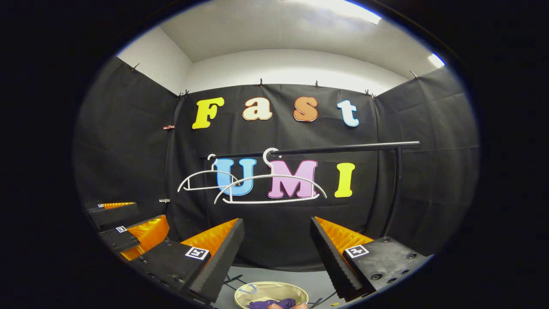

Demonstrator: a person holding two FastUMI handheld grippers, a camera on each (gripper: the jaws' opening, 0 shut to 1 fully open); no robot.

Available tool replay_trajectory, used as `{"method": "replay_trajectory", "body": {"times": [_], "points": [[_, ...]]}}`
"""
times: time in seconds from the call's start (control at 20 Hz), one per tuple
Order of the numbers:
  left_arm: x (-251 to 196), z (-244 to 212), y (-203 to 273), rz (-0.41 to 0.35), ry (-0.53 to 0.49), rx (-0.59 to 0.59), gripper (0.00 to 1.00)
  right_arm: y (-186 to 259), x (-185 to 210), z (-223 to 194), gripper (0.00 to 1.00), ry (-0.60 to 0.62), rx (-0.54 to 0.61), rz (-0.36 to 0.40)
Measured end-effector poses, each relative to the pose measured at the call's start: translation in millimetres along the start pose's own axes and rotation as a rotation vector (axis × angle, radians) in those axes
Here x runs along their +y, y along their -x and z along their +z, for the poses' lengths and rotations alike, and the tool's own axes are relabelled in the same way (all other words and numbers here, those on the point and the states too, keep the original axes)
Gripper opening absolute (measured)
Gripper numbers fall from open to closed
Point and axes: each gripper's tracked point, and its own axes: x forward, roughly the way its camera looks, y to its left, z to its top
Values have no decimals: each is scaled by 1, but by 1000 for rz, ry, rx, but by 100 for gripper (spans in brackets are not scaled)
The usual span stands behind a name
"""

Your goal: Grasp the clothes on the hanger with both hands and then place them into the laundry hamper below.

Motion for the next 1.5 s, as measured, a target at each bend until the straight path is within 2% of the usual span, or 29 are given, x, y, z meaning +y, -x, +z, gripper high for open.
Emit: {"method": "replay_trajectory", "body": {"times": [0.75, 0.9, 0.95, 1.5], "points": [[9, 8, -1, 39, 18, 0, 92, -1, 4, -5, 99, 37, 7, 30], [9, 3, -2, 48, 9, 7, 94, 1, 6, -3, 99, 32, -6, 34], [9, 1, -2, 49, 8, 15, 92, 1, 5, -3, 99, 26, -10, 32], [-12, -13, -12, 32, 1, 45, 94, -9, 1, -8, 99, -9, -25, 16]]}}
